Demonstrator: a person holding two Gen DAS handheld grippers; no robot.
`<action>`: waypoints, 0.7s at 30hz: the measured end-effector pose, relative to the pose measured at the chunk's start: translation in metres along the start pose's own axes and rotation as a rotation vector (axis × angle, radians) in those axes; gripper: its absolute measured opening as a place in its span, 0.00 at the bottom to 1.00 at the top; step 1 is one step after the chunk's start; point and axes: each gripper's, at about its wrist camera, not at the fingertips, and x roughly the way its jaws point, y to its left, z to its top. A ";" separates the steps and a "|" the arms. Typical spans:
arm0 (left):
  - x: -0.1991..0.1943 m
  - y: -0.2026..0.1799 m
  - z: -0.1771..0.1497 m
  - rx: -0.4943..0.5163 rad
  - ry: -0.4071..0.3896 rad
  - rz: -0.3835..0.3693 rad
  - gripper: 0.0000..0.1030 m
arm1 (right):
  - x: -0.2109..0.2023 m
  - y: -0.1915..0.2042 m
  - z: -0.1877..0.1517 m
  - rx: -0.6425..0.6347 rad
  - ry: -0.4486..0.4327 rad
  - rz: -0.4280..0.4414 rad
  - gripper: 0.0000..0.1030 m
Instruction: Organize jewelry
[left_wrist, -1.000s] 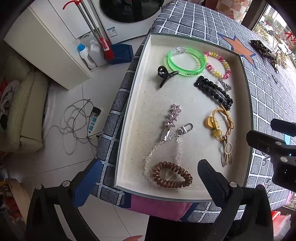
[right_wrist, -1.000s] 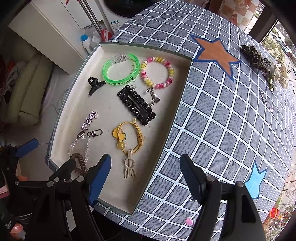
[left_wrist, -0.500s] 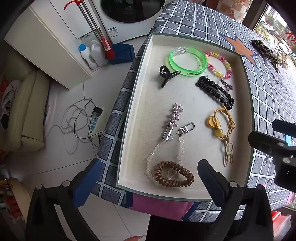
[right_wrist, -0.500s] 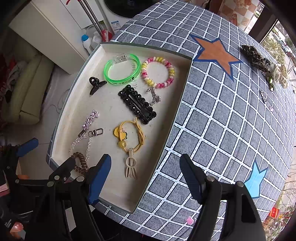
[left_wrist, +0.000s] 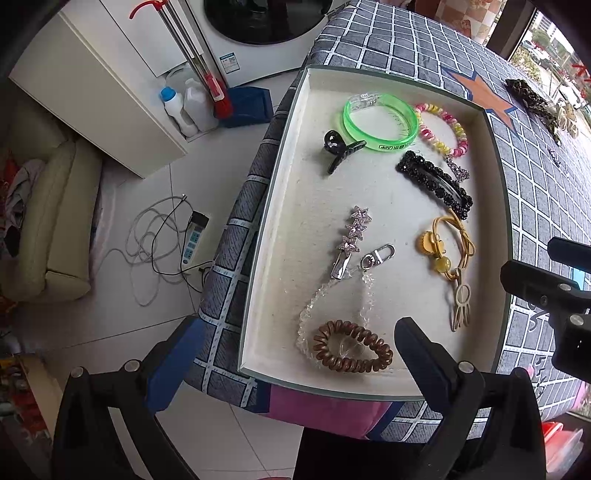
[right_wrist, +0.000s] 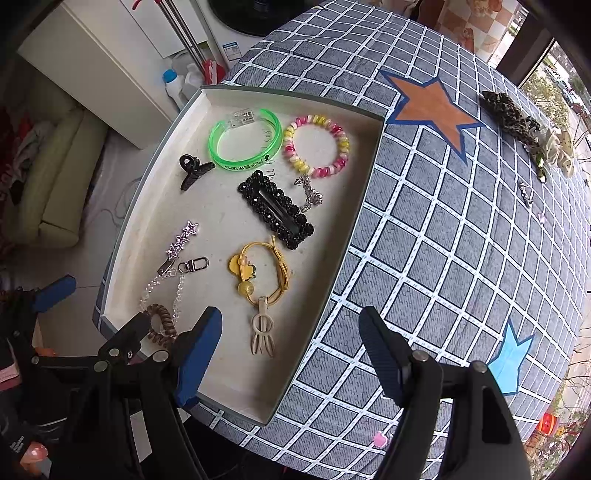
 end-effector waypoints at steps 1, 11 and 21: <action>0.000 0.000 0.000 0.000 -0.001 0.003 1.00 | 0.000 0.000 0.000 -0.001 0.000 0.000 0.77; -0.001 0.002 0.000 0.002 0.001 0.008 1.00 | -0.001 0.001 0.001 -0.003 0.000 0.001 0.77; 0.002 0.000 -0.001 -0.008 0.010 0.009 1.00 | -0.001 0.003 0.001 -0.007 -0.002 0.006 0.77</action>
